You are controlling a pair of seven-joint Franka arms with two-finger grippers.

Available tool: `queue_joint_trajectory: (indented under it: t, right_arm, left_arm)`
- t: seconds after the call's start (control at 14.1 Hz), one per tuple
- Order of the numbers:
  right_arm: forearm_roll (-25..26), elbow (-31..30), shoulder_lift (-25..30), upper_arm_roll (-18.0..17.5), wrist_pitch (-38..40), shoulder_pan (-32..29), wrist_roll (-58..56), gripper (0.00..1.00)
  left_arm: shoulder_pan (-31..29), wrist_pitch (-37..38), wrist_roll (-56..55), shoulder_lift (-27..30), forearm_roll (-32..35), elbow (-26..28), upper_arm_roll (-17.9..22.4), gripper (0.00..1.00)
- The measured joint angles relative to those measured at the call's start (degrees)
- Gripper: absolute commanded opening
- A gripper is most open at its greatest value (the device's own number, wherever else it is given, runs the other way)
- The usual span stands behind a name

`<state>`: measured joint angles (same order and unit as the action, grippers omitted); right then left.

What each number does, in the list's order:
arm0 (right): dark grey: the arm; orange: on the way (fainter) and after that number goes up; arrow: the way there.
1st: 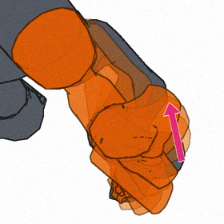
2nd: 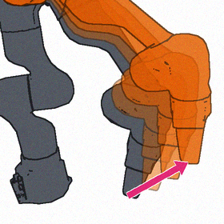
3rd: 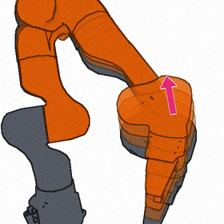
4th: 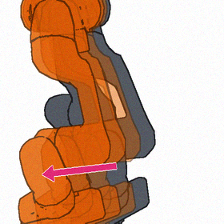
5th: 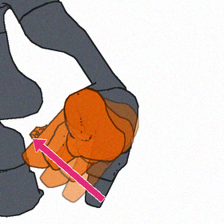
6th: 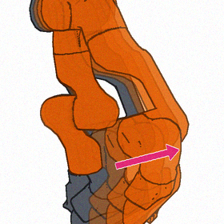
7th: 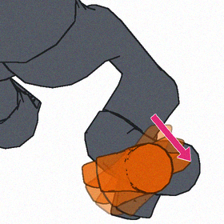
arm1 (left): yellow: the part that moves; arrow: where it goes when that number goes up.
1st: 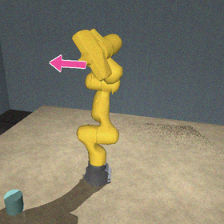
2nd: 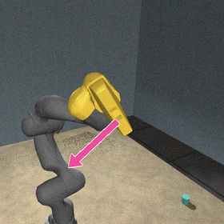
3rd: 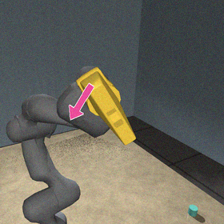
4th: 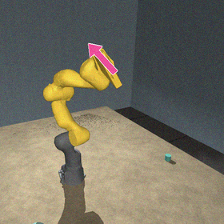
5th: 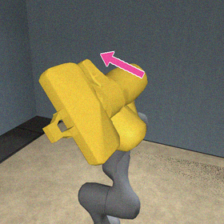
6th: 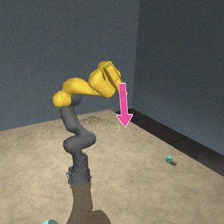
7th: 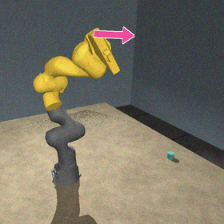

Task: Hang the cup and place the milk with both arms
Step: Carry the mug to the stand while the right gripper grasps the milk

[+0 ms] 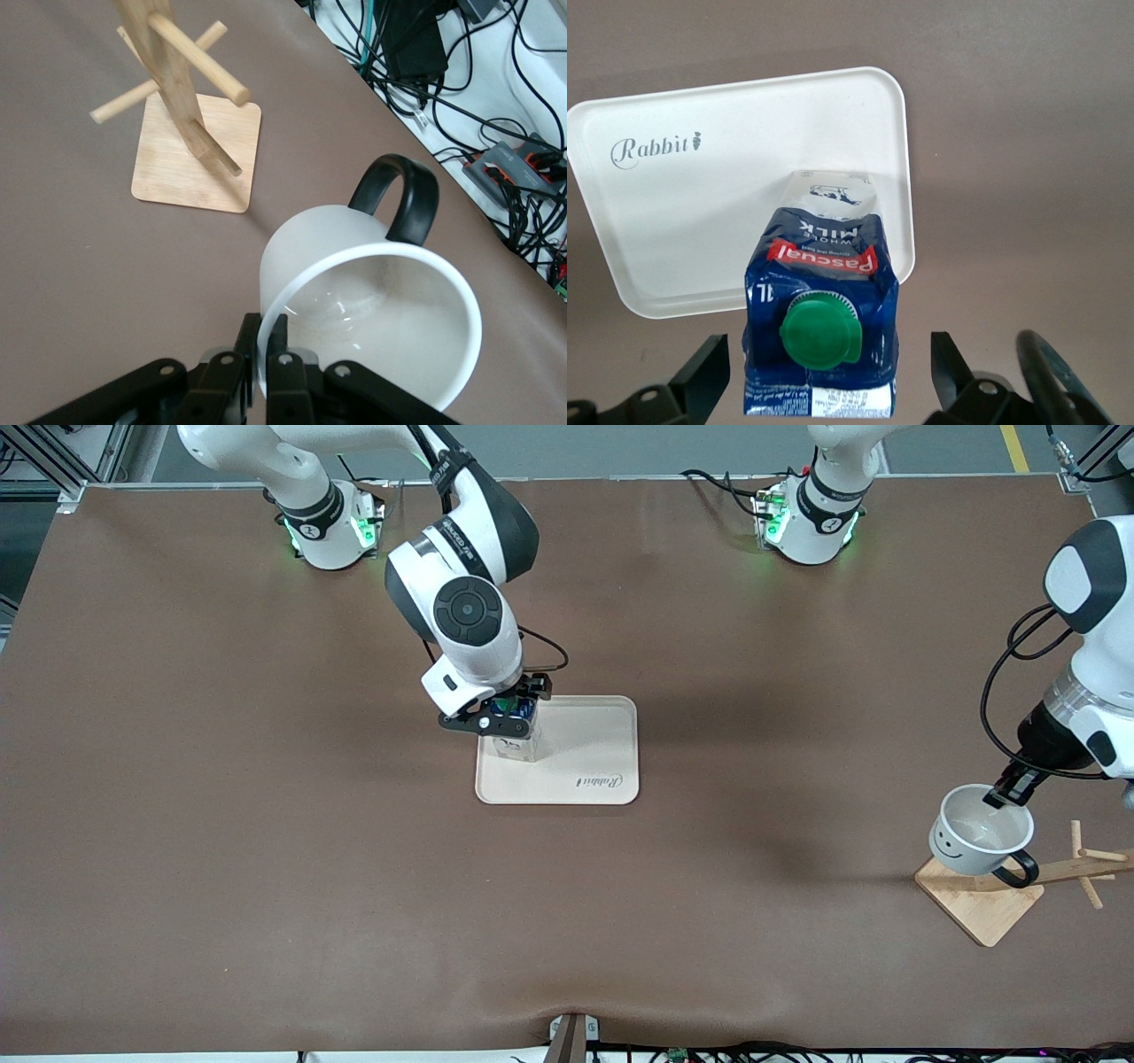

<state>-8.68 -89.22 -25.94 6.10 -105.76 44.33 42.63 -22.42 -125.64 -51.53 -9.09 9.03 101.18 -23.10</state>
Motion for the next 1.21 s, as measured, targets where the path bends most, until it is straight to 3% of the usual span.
queue_joint_trajectory:
  t: [0.64,0.71,0.78,0.93,1.0,1.21]
  right_arm:
    - [0.1,-0.6,-1.7,0.0,-1.7,0.8,0.0,1.00]
    - [0.1,-0.8,-1.9,0.0,-2.2,0.9,0.0,0.85]
    - [0.1,-1.0,-2.0,0.0,-2.5,1.0,0.0,0.52]
    - [0.1,-1.1,-2.1,0.0,-2.6,1.0,0.0,0.17]
    - [0.1,-1.1,-1.9,0.1,-2.6,1.0,0.1,0.07]
    - [0.1,-1.0,-1.8,0.2,-2.4,1.0,0.1,0.05]
  left_arm:
    - [-6.6,0.0,10.0,3.1,0.0,3.0,0.0,0.00]
    - [-6.9,0.0,10.6,3.1,0.0,3.1,0.0,0.00]
    - [-7.0,0.0,11.2,3.1,0.0,3.2,0.0,0.00]
    - [-7.3,-0.1,12.3,3.1,0.0,3.4,-0.1,0.00]
    - [-7.6,-0.3,12.9,3.1,0.0,3.6,-0.1,0.00]
    - [-8.2,-1.5,14.0,3.0,0.0,4.1,0.0,0.00]
